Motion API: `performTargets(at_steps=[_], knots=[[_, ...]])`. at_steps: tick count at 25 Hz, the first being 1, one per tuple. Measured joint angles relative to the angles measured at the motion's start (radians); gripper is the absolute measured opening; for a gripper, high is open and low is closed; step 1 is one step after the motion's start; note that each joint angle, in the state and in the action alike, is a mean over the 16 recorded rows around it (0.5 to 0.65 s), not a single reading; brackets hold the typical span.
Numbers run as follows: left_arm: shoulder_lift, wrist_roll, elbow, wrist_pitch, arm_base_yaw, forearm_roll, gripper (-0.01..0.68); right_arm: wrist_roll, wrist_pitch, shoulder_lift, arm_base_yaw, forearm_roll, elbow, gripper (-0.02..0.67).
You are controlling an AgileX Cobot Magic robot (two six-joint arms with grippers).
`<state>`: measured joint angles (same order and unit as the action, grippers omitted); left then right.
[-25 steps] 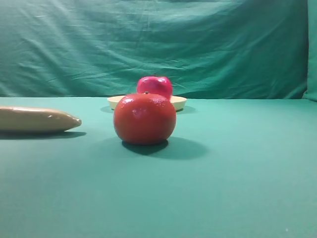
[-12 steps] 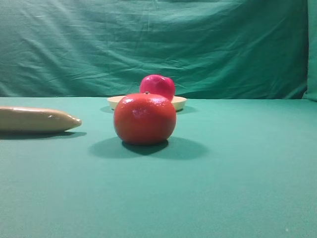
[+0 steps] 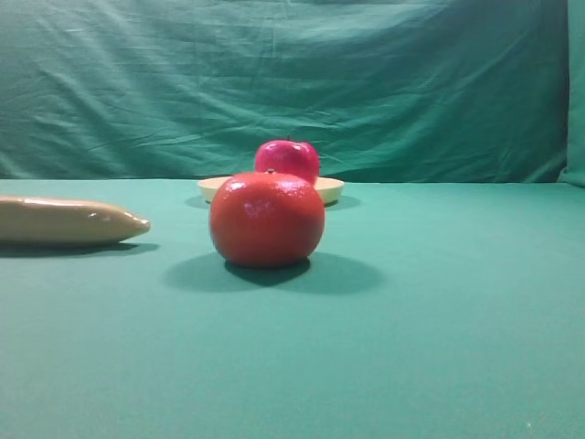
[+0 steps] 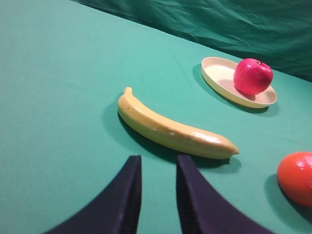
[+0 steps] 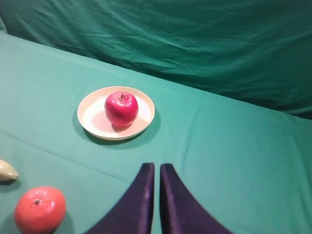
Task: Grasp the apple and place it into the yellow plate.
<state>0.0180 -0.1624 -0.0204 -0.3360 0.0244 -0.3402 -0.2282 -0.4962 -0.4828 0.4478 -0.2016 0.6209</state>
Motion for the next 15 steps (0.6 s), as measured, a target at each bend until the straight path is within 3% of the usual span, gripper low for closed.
performTargets(at_steps=[15], knots=[[0.000, 0.000, 0.000, 0.000, 0.000, 0.000, 0.157, -0.061, -0.090, 0.244, -0.004, -0.002, -0.113, 0.000]])
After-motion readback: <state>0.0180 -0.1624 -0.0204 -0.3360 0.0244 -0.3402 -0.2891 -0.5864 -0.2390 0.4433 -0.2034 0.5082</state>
